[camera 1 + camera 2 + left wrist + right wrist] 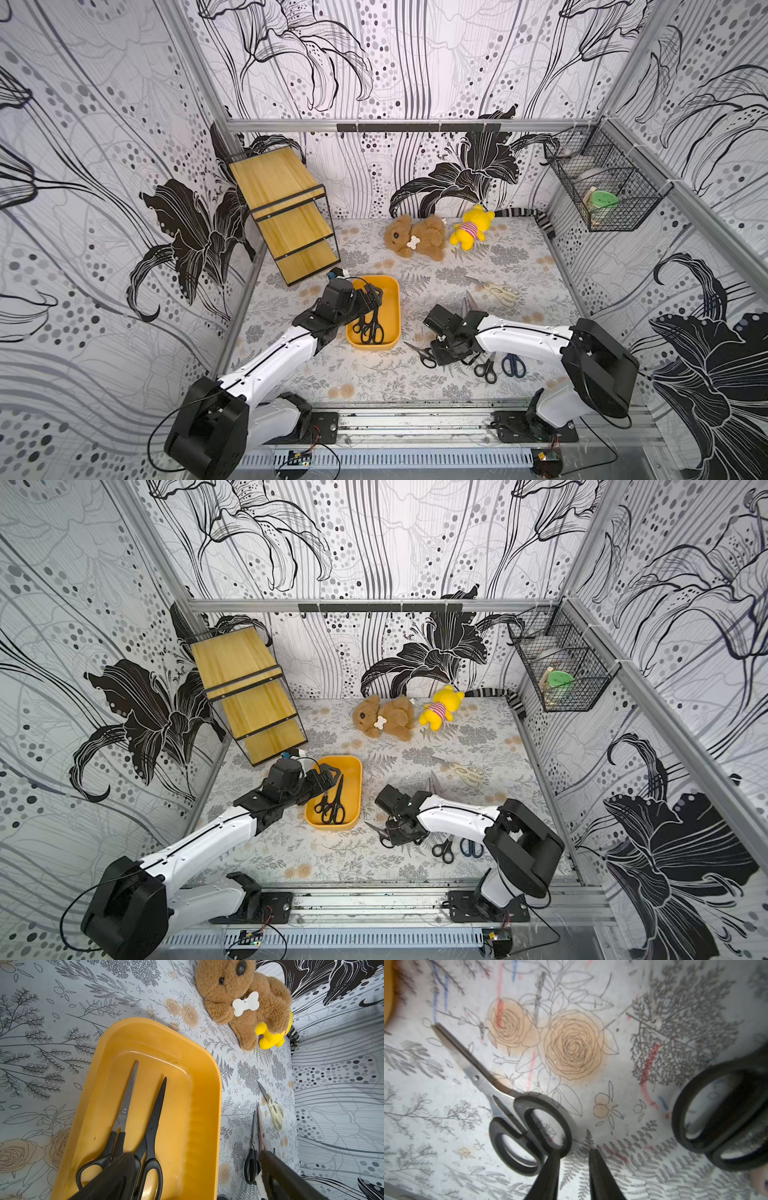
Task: Put the scissors into the storage box
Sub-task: Adjust the scissors at the center of the board, then pick up the scissors from the center of the board.
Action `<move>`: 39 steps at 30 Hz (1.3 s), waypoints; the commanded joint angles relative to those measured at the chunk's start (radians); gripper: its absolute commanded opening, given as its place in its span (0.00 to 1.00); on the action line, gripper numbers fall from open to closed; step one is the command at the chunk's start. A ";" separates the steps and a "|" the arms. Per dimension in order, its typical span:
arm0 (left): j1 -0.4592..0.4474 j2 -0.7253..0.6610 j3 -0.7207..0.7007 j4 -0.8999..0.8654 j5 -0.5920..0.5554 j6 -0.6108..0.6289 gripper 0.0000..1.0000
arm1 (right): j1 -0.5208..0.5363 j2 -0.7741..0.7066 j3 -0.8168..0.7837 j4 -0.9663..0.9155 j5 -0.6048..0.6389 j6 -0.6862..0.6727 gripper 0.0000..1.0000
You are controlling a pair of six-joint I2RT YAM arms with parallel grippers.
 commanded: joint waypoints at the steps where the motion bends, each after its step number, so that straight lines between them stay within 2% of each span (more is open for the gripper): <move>1: -0.004 -0.017 -0.017 0.008 -0.023 0.008 0.98 | -0.003 -0.009 0.046 -0.034 0.022 -0.011 0.29; 9: -0.004 -0.010 -0.026 0.015 -0.028 0.006 0.98 | -0.004 0.044 0.069 -0.015 0.021 -0.031 0.29; 26: -0.004 -0.009 -0.043 0.031 -0.032 -0.003 0.99 | -0.027 0.138 -0.030 0.076 0.017 -0.035 0.25; 33: -0.004 -0.018 -0.049 0.032 -0.037 -0.002 0.99 | -0.047 0.157 -0.056 0.079 0.014 -0.057 0.20; 39: -0.002 -0.032 -0.061 0.036 -0.042 -0.002 1.00 | -0.064 0.180 -0.082 0.094 0.003 -0.070 0.10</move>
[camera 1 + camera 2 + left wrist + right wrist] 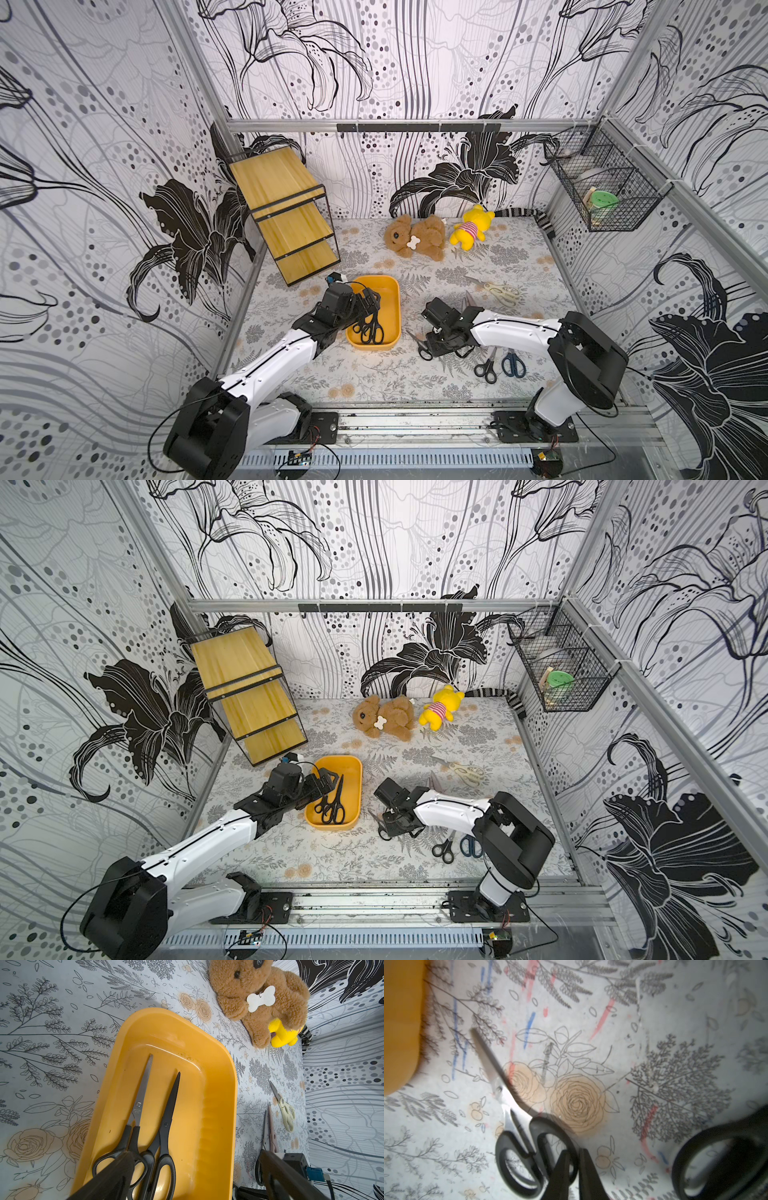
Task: Put the scissors into the storage box
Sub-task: Pick up the scissors from the center of the board.
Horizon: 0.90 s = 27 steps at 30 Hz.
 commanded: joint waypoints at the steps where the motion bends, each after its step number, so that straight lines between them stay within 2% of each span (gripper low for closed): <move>1: -0.003 -0.023 -0.018 0.032 -0.023 -0.002 1.00 | -0.012 0.101 -0.090 -0.038 -0.004 -0.016 0.08; 7: -0.003 -0.046 -0.032 0.034 -0.043 0.001 1.00 | -0.017 0.078 -0.091 -0.048 0.003 -0.016 0.00; 18: 0.016 -0.063 -0.049 0.054 -0.042 -0.006 1.00 | -0.023 -0.056 0.057 -0.195 0.067 0.035 0.00; 27: 0.113 -0.120 -0.136 0.141 0.018 -0.070 0.99 | -0.023 -0.122 0.244 -0.289 0.094 0.075 0.00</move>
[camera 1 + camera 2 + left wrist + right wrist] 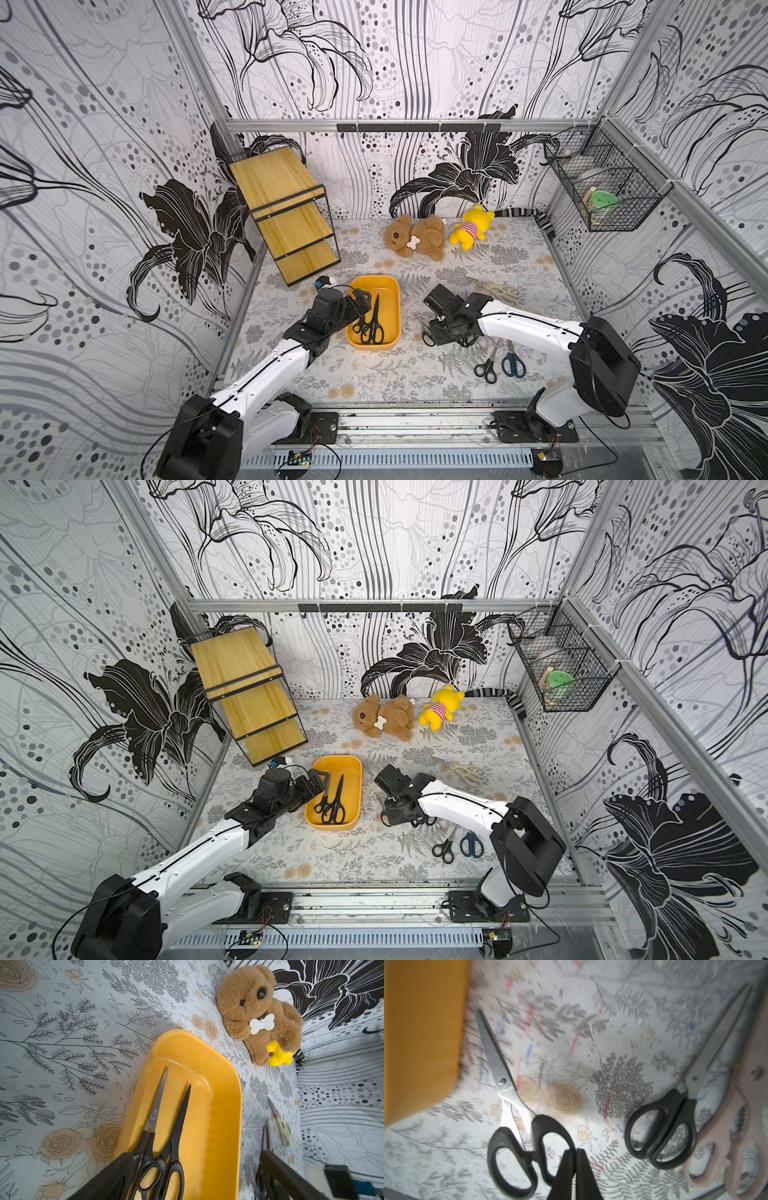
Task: Put the scissors into the storage box
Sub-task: Pick up the scissors from the center of the board, then place the scissors in the storage box.
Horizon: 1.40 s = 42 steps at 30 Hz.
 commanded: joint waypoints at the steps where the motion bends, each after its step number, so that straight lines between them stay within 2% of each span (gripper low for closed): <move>1: 0.047 -0.029 -0.053 0.087 0.041 -0.044 0.99 | -0.002 -0.034 0.082 -0.062 0.022 0.041 0.00; 6: 0.116 -0.060 -0.120 0.128 0.083 -0.069 0.99 | 0.018 0.018 0.210 -0.021 0.000 0.069 0.00; 16: 0.254 -0.086 -0.212 0.186 0.180 -0.086 0.98 | 0.148 0.276 0.424 0.108 0.012 0.212 0.00; 21: 0.278 -0.090 -0.210 0.171 0.191 -0.065 0.98 | 0.180 0.330 0.380 0.207 0.023 0.343 0.00; 26: 0.295 -0.094 -0.207 0.161 0.199 -0.056 0.98 | 0.188 0.397 0.398 0.180 0.069 0.422 0.00; 32: 0.302 -0.106 -0.214 0.154 0.203 -0.047 0.98 | 0.201 0.513 0.500 0.092 0.096 0.431 0.00; 38: 0.302 -0.106 -0.217 0.171 0.221 -0.055 0.98 | 0.201 0.553 0.514 0.077 0.110 0.449 0.00; 42: 0.301 -0.093 -0.206 0.160 0.212 -0.014 0.98 | 0.202 0.585 0.553 0.071 0.088 0.426 0.02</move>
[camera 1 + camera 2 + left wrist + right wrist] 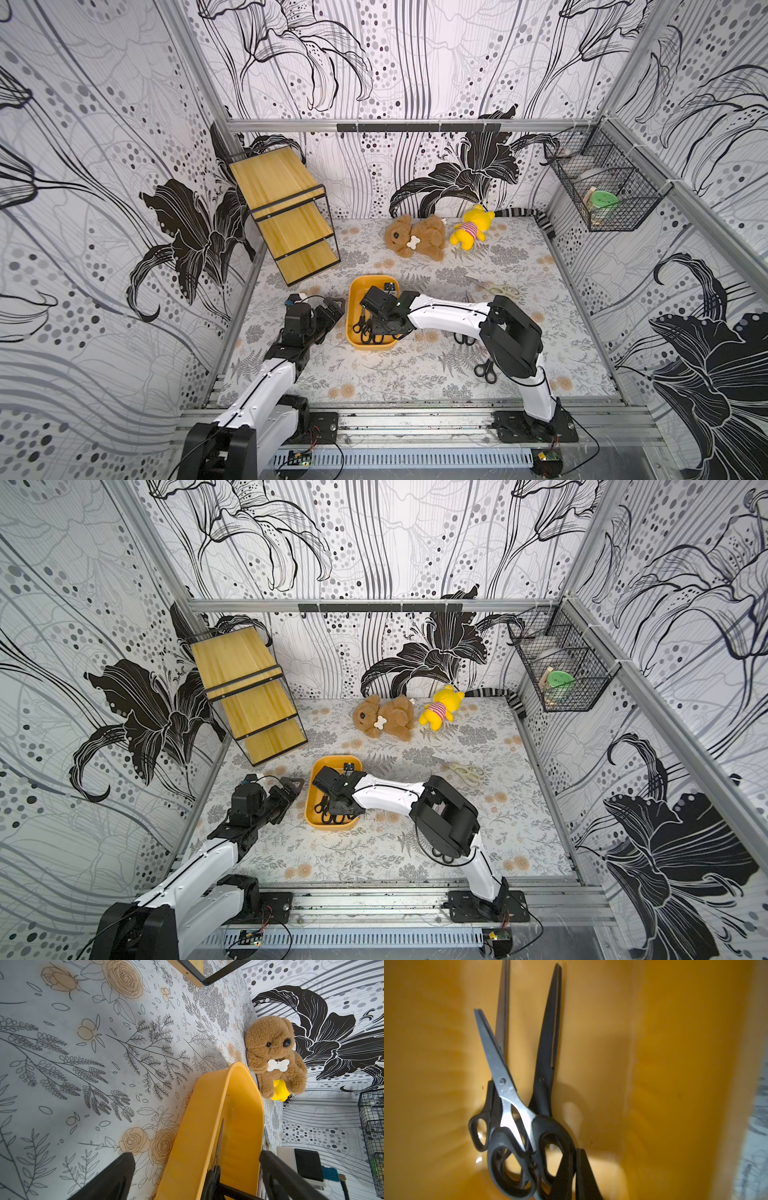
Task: Put the scissors into the storage box
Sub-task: Place the scissors in the storage box.
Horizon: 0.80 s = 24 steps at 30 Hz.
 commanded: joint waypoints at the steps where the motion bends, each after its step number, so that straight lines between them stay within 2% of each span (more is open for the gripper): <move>1: 0.008 0.009 0.004 0.014 0.005 0.059 0.98 | 0.003 0.032 0.046 -0.030 0.016 0.007 0.07; 5: 0.008 0.011 -0.009 0.009 0.014 0.070 0.98 | 0.004 0.019 0.034 -0.005 0.021 0.000 0.23; 8: 0.008 -0.003 -0.022 0.021 0.020 0.066 0.98 | 0.003 -0.005 0.022 0.007 0.032 -0.003 0.29; 14: 0.008 -0.014 -0.011 -0.002 0.040 0.091 0.98 | 0.004 -0.130 -0.044 0.106 0.077 -0.057 0.31; 19: 0.005 -0.032 0.019 0.015 0.122 0.106 0.99 | 0.001 -0.246 -0.093 0.105 0.178 -0.110 0.32; 23: -0.017 -0.037 0.086 -0.044 0.135 0.143 0.99 | -0.017 -0.330 -0.161 0.085 0.231 -0.129 0.32; 24: -0.033 -0.033 0.107 -0.063 0.130 0.155 0.98 | -0.029 -0.355 -0.192 0.083 0.227 -0.132 0.35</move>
